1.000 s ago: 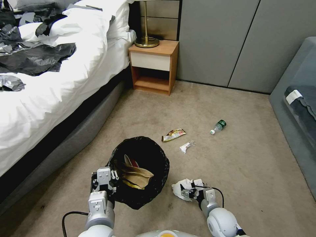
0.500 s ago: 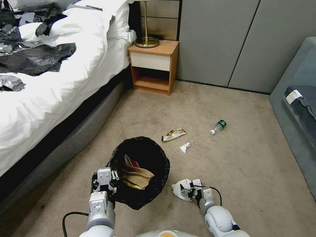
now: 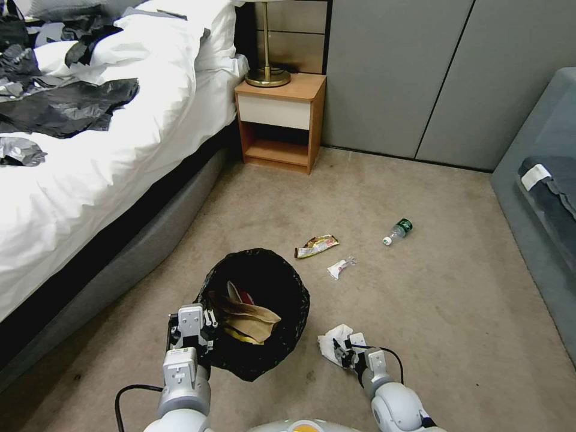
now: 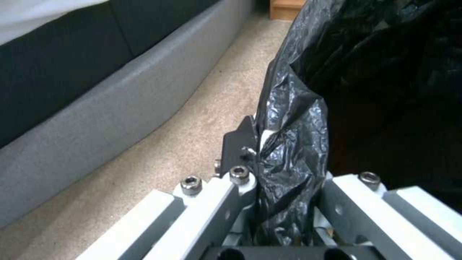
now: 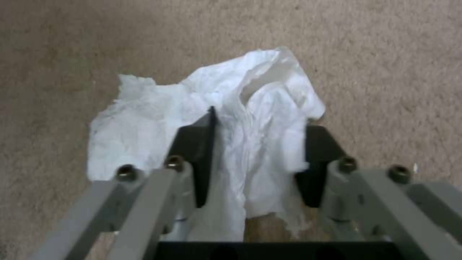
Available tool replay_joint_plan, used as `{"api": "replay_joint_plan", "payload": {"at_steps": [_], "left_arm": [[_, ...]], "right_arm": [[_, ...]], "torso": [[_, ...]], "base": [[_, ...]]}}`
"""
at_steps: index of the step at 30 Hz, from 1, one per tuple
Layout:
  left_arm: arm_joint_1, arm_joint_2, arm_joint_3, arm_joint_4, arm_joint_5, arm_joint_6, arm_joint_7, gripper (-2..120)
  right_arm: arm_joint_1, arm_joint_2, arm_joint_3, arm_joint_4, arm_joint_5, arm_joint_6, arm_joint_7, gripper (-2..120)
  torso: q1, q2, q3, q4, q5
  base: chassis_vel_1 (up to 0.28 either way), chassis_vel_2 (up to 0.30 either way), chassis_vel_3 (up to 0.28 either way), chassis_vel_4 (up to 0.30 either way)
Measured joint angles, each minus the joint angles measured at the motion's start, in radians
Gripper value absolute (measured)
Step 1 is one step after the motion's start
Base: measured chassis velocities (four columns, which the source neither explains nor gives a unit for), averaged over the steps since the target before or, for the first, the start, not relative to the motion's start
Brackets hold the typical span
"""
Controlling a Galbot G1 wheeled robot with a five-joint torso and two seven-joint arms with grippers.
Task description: Pick up the trash bin, then pick up the garbage from the floor and place it into the trash bin.
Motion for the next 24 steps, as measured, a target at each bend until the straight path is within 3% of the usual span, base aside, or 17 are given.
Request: {"api": "replay_joint_plan", "payload": {"at_steps": [1, 3, 5, 8, 18, 24], "left_arm": [[0.0, 0.0, 0.0, 0.0, 0.0, 0.0, 0.0, 3], [0.0, 0.001, 0.0, 0.0, -0.001, -0.001, 0.0, 3], [0.0, 0.0, 0.0, 0.0, 0.0, -0.001, 0.0, 3], [0.0, -0.001, 0.002, 0.0, 0.0, -0.001, 0.0, 3], [-0.002, -0.002, 0.004, 0.0, 0.002, -0.001, -0.001, 3], [0.003, 0.0, 0.003, -0.001, 0.002, -0.002, -0.001, 3]], "right_arm": [[0.0, 0.0, 0.0, 0.0, -0.001, 0.001, 0.0, 32], [-0.002, 0.0, 0.001, 0.002, -0.004, 0.006, 0.0, 19], [-0.003, 0.0, 0.001, 0.004, -0.006, 0.007, 0.0, 15], [-0.009, -0.001, 0.001, 0.017, -0.01, 0.011, 0.003, 0], [-0.059, -0.015, 0.014, 0.129, -0.025, 0.042, 0.022, 0], [-0.121, -0.042, 0.032, 0.395, -0.026, 0.116, 0.035, 0]], "torso": [[0.0, 0.0, 0.0, 0.0, 0.0001], [0.0, 0.0, 0.0, -0.0001, 0.0004], [0.0, 0.0, 0.0, -0.0002, 0.0006], [0.0, 0.0, 0.0, -0.0003, 0.0012], [0.0, 0.0, 0.0, -0.0004, 0.0014], [0.0, 0.0, 0.0, -0.0003, 0.0009]], "base": [[0.0, 0.0, 0.0, 0.0], [0.0, 0.0, 0.0, 0.0], [0.0, 0.0, 0.0, 0.0], [0.0, 0.0, 0.0, 0.0], [0.0, 0.0, 0.0, 0.0], [0.0, 0.0, 0.0, 0.0]]}}
